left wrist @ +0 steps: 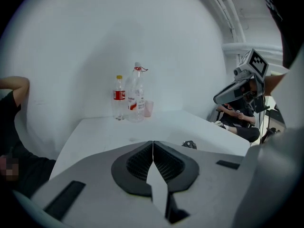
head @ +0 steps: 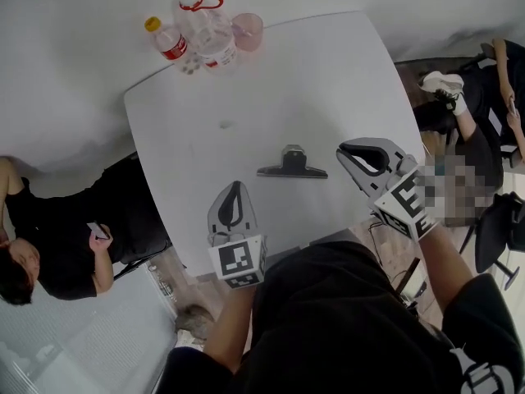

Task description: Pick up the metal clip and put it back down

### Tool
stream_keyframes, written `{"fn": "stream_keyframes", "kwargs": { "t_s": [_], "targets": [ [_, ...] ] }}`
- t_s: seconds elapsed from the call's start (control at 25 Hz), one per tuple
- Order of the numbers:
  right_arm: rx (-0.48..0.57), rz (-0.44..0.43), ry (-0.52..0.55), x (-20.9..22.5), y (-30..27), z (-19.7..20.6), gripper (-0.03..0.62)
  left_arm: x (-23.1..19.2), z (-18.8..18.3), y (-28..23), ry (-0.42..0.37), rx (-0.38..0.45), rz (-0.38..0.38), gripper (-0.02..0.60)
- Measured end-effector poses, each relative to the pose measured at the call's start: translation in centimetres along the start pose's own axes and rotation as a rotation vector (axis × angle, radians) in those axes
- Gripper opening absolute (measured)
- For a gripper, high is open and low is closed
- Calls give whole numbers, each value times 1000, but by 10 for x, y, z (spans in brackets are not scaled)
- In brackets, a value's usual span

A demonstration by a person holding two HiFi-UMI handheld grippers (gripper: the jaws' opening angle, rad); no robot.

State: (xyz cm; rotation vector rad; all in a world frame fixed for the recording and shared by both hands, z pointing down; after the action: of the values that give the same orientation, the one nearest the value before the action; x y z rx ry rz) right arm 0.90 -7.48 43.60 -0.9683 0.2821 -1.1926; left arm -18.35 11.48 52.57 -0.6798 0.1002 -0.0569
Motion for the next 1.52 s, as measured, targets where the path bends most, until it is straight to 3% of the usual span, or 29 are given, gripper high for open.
{"fn": "stream_keyframes", "kwargs": {
  "t_s": [0.36, 0.52, 0.92, 1.08, 1.32, 1.52],
  "targets": [
    [-80, -195, 0, 16, -48, 29, 38, 13, 17, -20, -19, -78, -49, 23],
    [-105, -240, -10, 21, -68, 39, 77, 19, 28, -26, -22, -106, -45, 23],
    [-123, -302, -41, 23, -90, 56, 93, 29, 40, -33, -12, -130, -74, 23],
    [-107, -330, -45, 21, -89, 46, 98, 26, 20, -25, -6, -127, -92, 23],
    [-19, -346, -35, 15, -79, 18, 100, 11, -15, -11, -87, -71, -145, 23],
    [9, -338, -10, 15, -80, 16, 100, 7, -25, -14, -104, -31, -150, 23]
  ]
}}
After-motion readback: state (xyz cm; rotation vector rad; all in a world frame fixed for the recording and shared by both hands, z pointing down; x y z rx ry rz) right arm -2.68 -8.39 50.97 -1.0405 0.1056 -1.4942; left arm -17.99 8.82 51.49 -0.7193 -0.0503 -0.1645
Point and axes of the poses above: the fingertips, and each gripper's own axes: y backward along the fingers, x to its right, z out of its underside, the point moved 9 cm from there along y, backward along the fingers, and after that the axes turned 11 degrees about -y, right-handed, at the moved point
